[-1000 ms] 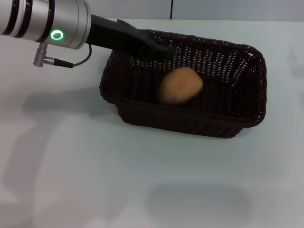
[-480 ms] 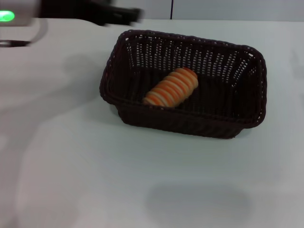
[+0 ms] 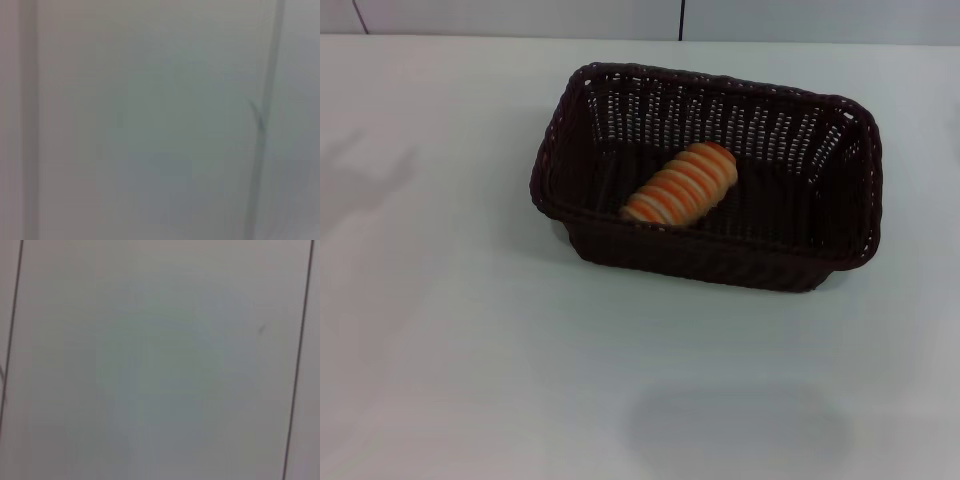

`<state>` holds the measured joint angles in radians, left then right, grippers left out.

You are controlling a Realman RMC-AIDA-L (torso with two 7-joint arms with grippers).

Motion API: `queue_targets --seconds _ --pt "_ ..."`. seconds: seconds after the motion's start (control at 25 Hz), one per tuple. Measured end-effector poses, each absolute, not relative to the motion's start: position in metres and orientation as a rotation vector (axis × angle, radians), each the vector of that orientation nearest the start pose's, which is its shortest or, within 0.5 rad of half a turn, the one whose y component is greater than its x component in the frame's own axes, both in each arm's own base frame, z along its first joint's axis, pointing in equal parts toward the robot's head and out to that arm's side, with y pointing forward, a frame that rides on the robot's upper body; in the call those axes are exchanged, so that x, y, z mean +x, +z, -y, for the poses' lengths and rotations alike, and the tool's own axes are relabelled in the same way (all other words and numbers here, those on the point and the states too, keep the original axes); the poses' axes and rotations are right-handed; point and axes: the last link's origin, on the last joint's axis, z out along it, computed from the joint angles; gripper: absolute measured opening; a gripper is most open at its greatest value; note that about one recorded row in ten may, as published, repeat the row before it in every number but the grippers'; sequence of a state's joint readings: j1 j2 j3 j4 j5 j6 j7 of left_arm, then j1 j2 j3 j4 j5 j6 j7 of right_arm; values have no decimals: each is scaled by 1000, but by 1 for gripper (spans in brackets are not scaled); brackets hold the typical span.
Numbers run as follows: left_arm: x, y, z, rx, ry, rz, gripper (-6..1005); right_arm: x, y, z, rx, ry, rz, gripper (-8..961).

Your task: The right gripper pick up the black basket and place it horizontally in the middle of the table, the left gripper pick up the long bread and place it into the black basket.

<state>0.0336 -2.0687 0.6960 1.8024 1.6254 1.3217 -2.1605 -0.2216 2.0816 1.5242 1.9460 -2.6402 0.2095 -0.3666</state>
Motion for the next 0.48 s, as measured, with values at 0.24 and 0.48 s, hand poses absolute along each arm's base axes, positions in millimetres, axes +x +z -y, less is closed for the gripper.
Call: queue_targets --seconds 0.24,0.48 --pt "-290 253 -199 -1702 -704 673 829 199 137 -302 -1520 509 -493 492" --pt "-351 254 -154 -1540 -774 700 829 200 120 -307 -1545 495 -451 493"
